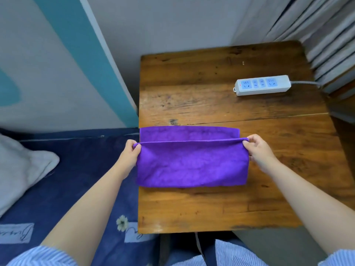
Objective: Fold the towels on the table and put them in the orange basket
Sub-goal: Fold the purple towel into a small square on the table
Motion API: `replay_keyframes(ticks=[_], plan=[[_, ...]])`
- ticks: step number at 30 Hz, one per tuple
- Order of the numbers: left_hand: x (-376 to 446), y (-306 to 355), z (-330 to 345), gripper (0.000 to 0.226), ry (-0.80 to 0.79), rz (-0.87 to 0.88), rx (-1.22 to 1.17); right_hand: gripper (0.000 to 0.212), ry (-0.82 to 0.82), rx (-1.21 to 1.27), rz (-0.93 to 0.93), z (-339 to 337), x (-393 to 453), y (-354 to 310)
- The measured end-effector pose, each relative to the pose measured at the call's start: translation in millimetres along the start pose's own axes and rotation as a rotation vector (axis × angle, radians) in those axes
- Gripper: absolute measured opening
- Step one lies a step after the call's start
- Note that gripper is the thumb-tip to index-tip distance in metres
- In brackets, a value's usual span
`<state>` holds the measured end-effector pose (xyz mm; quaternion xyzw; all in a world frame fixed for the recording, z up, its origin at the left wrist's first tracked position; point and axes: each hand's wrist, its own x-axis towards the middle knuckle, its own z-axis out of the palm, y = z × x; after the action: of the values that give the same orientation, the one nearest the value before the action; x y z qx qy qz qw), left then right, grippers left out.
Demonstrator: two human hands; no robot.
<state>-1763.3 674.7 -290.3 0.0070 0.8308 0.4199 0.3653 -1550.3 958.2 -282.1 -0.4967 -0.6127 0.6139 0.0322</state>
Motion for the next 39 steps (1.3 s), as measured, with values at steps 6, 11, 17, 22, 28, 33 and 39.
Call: replay_keyframes(ticks=[6,11,17,22,28,33,39], plan=[[27.1,14.2,5.7,0.013,0.177,0.056,0.273,0.023,0.067,-0.134,-0.028,4.7,29.9,3.5],[56.7,22.6,18.8,0.013,0.257,0.084,0.188,0.006,0.207,-0.183,-0.129,18.0,55.9,8.2],[63.0,19.8,27.0,0.029,0.002,-0.160,-0.479,0.003,0.296,-0.132,-0.095,25.6,61.8,17.9],[68.7,17.9,18.8,0.027,-0.004,-0.194,-0.550,0.014,0.312,-0.200,-0.118,27.8,62.8,15.0],[88.6,10.4,11.1,0.023,0.069,-0.106,-0.148,0.014,0.370,-0.312,-0.147,31.8,68.5,8.3],[97.3,8.1,11.4,0.021,0.226,0.125,0.167,0.015,0.402,-0.399,-0.138,33.7,70.0,11.7],[99.9,0.8,20.4,0.013,0.313,0.176,0.331,0.025,0.486,-0.551,-0.085,42.0,73.8,11.0]])
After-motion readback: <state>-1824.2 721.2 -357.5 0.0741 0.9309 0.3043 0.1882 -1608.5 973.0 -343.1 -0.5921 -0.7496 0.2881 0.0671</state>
